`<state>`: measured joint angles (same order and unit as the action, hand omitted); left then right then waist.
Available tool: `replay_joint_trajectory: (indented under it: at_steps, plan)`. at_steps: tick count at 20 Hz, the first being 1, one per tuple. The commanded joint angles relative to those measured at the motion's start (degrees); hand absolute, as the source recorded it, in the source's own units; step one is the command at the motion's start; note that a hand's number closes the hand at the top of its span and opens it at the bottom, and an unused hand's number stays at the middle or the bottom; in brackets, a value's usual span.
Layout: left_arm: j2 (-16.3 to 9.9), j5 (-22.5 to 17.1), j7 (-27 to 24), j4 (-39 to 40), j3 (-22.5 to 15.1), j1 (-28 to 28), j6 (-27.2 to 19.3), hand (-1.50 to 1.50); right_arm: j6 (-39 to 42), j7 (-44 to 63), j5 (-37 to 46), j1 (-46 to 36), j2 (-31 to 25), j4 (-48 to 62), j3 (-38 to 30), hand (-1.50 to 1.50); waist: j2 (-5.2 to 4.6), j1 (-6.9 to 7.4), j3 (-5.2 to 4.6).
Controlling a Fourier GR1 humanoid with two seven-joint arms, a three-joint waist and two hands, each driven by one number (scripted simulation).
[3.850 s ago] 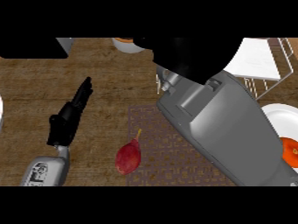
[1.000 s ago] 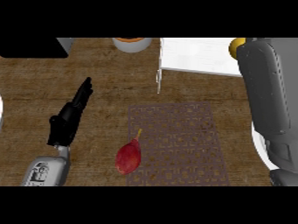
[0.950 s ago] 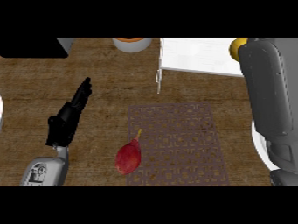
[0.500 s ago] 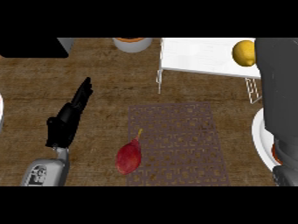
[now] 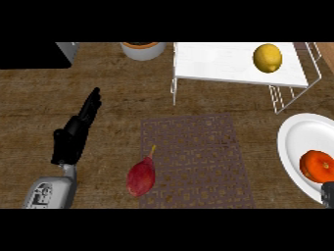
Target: Pick the lemon from the placemat and place it in the tiered shelf
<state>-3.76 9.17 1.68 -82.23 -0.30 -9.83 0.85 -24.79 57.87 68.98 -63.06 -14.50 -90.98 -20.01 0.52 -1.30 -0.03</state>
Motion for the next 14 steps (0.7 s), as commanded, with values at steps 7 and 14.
replay_joint_trajectory:
  at_steps: [7,14]
  plan:
    - [-1.78,-1.71,1.28,-1.21,2.65,0.38,0.5,0.0,27.38,10.04,-11.25,12.5,-5.55,-24.6,-10.3,-1.5,0.83,-2.68,0.12]
    - [-0.79,-0.25,1.05,-2.08,1.39,1.62,-0.79,0.0,42.63,10.7,-27.25,23.28,-8.41,-40.91,-21.54,-1.5,0.98,-3.07,0.13]
